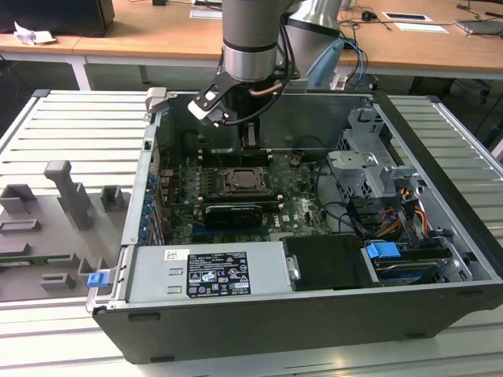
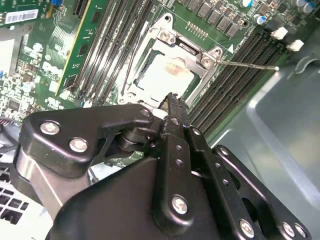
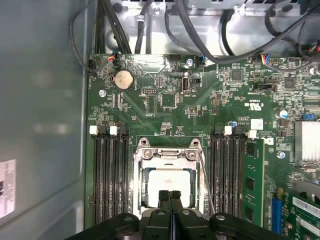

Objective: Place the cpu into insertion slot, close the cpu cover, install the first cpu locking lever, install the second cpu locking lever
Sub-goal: 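Install the first cpu locking lever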

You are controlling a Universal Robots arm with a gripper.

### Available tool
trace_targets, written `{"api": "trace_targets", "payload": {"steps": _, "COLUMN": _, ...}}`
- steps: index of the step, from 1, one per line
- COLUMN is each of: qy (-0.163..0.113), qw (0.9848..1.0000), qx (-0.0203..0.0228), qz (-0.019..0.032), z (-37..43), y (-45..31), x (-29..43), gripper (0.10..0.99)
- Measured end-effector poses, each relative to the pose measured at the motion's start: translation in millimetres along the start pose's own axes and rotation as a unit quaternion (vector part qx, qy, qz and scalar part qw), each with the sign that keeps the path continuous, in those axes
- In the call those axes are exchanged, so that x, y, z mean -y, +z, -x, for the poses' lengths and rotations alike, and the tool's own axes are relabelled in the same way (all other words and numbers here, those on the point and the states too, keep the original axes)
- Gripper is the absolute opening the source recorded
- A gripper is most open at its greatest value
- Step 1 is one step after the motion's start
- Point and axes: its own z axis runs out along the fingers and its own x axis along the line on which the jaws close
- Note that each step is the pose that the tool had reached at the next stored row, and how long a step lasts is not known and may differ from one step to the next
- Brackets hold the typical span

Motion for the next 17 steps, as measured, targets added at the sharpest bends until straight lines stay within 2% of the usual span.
{"api": "trace_targets", "payload": {"steps": 1, "qy": 0.0, "qw": 1.0, "qx": 0.0, "qz": 0.0, "z": -0.1, "y": -5.1, "x": -0.2, "gripper": 0.106}}
{"api": "trace_targets", "payload": {"steps": 3, "qy": 0.0, "qw": 1.0, "qx": 0.0, "qz": -0.0002, "z": -0.1, "y": -8.1, "x": -0.5, "gripper": 0.106}}
{"api": "trace_targets", "payload": {"steps": 5, "qy": -0.007, "qw": 1.0, "qx": -0.0003, "qz": -0.0008, "z": -0.1, "y": -8.1, "x": -0.5, "gripper": 0.106}}
{"api": "trace_targets", "payload": {"steps": 8, "qy": -0.035, "qw": 0.9994, "qx": -0.0013, "qz": -0.0032, "z": -0.1, "y": -7.2, "x": -0.4, "gripper": 0.106}}
{"api": "trace_targets", "payload": {"steps": 11, "qy": -0.042, "qw": 0.9991, "qx": -0.0017, "qz": -0.0077, "z": 0.0, "y": -5.2, "x": -0.3, "gripper": 0.106}}
{"api": "trace_targets", "payload": {"steps": 13, "qy": -0.048, "qw": 0.9988, "qx": -0.0019, "qz": -0.0082, "z": 0.1, "y": -4.9, "x": -0.2, "gripper": 0.106}}
{"api": "trace_targets", "payload": {"steps": 17, "qy": -0.076, "qw": 0.9971, "qx": -0.003, "qz": -0.0085, "z": 0.1, "y": -4.8, "x": -0.2, "gripper": 0.106}}
